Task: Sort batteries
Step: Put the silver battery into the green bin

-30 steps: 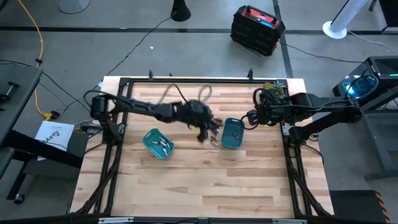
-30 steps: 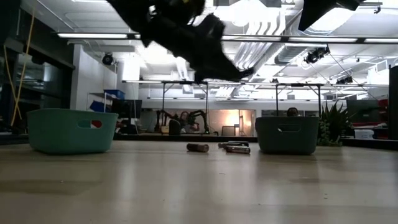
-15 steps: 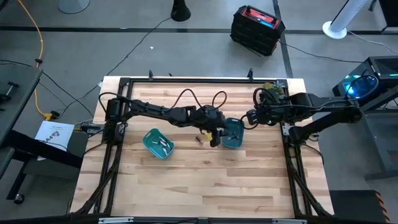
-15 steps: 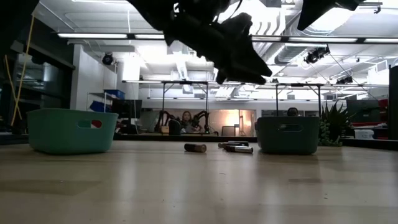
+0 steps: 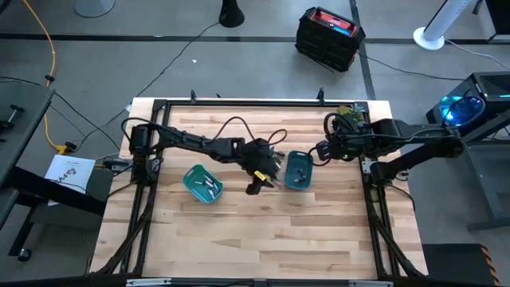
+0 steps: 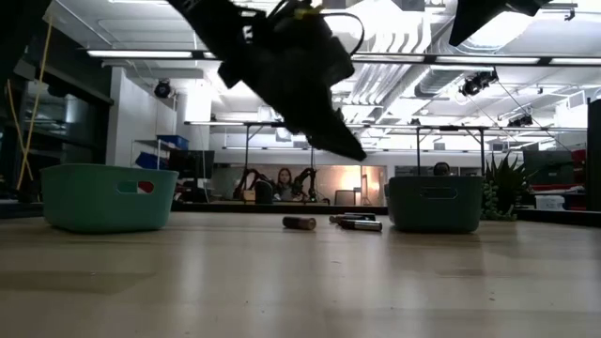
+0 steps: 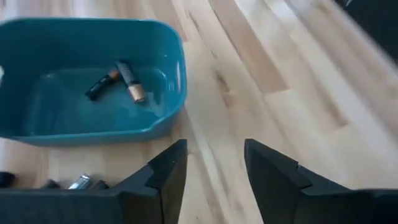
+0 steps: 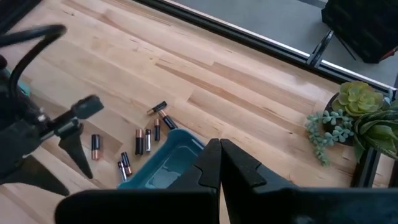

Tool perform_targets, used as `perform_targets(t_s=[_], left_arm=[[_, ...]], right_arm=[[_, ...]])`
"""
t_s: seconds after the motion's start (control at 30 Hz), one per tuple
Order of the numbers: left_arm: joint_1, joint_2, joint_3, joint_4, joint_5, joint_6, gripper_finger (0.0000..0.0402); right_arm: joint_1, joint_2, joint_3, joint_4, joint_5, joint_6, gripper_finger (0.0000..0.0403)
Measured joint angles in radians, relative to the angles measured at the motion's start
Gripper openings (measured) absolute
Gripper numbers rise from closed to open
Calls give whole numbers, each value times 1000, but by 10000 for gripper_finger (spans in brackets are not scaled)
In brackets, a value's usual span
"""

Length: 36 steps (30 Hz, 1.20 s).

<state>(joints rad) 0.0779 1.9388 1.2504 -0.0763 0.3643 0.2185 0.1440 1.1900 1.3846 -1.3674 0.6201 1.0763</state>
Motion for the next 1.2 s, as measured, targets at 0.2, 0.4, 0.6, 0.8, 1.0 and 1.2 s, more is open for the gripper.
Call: perform_targets(t_s=[0.2,0.4,0.6,0.8,1.0,1.2], left_arm=[[-16,0,-84,154,-108,126,122],[-18,17,-96,184,-109,166,111],[-21,93,-74,147,-190,122,113],[-20,138,-25,157,-228,55,113],[-32,160,-18,135,-208,108,113],[-34,176,-17,107,-191,109,113]], right_arm=[[0,0,0,0,5,0,0],[0,0,0,6,18,0,0],[0,0,0,25,20,0,0],[0,0,0,32,19,6,0],[0,0,0,33,20,7,0],[0,0,0,33,20,5,0]])
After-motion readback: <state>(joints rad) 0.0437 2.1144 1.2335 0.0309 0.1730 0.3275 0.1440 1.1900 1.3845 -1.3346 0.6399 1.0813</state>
